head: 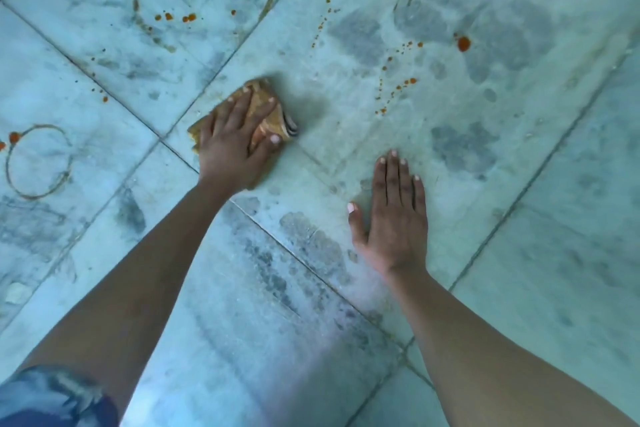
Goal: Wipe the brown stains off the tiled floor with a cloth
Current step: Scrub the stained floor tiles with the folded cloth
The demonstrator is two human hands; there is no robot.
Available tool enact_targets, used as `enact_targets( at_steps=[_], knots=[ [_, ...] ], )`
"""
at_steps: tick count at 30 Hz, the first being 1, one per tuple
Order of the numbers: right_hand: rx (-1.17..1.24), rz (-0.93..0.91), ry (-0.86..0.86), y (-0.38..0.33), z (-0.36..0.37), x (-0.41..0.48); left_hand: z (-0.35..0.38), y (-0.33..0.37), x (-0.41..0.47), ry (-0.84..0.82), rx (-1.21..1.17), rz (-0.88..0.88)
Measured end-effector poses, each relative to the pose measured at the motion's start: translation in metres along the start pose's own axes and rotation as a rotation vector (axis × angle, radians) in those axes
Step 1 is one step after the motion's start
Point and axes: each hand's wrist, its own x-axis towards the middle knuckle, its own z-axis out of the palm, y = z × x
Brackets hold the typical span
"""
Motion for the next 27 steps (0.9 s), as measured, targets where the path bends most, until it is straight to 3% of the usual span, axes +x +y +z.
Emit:
enact_targets(
  at_steps=[3, 5, 9, 12, 14, 16, 18, 20, 24, 27],
  knots=[
    [0.011, -0.001, 0.009, 0.0, 0.001, -0.001, -0.007, 0.014, 0.058, 0.047, -0.07, -0.243],
    [0.019, 0.003, 0.019, 0.0, 0.002, -0.001, -0.006, 0.041, 0.088, 0.03, -0.084, -0.266],
    [0.011, -0.004, 0.014, 0.0, 0.0, 0.0, 0.008, 0.082, 0.058, -0.007, 0.002, 0.051],
    [0.025, 0.001, 0.021, 0.0, -0.001, -0.001, 0.009, 0.053, 0.0, -0.066, 0.023, 0.268],
    [0.026, -0.001, 0.019, 0.001, 0.0, -0.001, 0.003, 0.019, -0.007, -0.06, 0.024, 0.188],
    [0.025, -0.005, 0.014, 0.001, 0.001, -0.001, -0.005, 0.005, 0.016, -0.019, -0.011, -0.002],
    [0.022, -0.004, 0.017, 0.001, 0.003, -0.001, -0.01, 0.021, 0.051, 0.01, -0.051, -0.178],
    [0.018, -0.003, 0.013, 0.002, 0.003, -0.001, -0.011, 0.052, 0.081, -0.003, -0.071, -0.241],
    [0.069, -0.007, 0.003, 0.001, -0.002, -0.002, 0.004, 0.106, 0.064, -0.058, -0.002, 0.042],
    [0.128, -0.02, 0.037, 0.017, -0.007, 0.008, 0.011, 0.089, 0.01, -0.089, 0.015, 0.291]
  ],
)
